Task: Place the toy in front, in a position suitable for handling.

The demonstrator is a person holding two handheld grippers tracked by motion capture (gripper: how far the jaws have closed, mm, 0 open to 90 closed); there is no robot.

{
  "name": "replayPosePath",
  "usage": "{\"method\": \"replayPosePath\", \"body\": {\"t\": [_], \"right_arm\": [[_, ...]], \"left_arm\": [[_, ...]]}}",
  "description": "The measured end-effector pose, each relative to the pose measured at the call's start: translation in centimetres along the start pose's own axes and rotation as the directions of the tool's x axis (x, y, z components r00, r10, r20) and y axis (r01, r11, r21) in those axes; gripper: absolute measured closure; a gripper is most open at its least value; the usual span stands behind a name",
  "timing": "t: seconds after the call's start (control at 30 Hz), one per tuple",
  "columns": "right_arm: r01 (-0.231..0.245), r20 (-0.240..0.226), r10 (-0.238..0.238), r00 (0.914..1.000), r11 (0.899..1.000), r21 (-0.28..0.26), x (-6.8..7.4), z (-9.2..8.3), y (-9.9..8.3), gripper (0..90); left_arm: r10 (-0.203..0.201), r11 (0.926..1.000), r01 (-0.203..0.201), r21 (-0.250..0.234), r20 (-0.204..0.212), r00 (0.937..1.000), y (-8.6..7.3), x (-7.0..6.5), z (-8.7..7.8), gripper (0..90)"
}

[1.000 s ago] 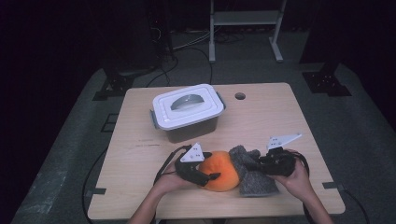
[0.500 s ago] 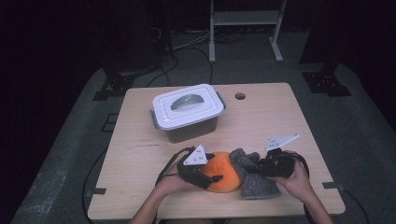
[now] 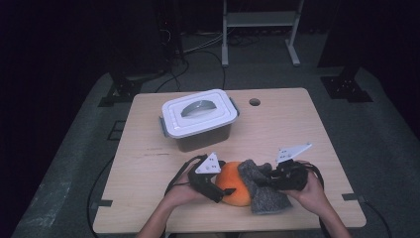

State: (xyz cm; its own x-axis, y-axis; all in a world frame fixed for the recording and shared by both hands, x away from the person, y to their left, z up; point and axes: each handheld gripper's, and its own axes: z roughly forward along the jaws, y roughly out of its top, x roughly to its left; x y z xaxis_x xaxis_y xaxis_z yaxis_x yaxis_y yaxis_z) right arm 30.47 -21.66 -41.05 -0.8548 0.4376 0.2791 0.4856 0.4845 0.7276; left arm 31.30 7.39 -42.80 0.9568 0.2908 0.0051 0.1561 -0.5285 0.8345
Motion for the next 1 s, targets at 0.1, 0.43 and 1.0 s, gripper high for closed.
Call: {"method": "replayPosePath", "body": {"t": [0.1, 0.43, 1.0], "right_arm": [[-0.038, 0.0, 0.038, 0.9993, 0.999, -0.002, -1.1, -0.4, -0.6, 72.5], [0.03, 0.02, -0.029, 0.9994, 0.999, -0.037, 1.0, -1.7, 1.4, 72.6], [0.038, 0.021, -0.039, 0.999, 0.999, 0.005, 1.1, -2.3, 1.3, 73.3]], "left_arm": [[-0.023, 0.9997, 0.023, 0.002, 0.027, 0.9994, -0.3, 0.2, 0.2, 12.6], [0.0, 1.0, 0.0, 0.008, -0.01, 1.0, 1.3, -1.5, 0.5, 21.0], [0.032, 0.9994, -0.031, -0.011, 0.025, 0.9992, 2.0, -2.4, 0.4, 24.7]]}}
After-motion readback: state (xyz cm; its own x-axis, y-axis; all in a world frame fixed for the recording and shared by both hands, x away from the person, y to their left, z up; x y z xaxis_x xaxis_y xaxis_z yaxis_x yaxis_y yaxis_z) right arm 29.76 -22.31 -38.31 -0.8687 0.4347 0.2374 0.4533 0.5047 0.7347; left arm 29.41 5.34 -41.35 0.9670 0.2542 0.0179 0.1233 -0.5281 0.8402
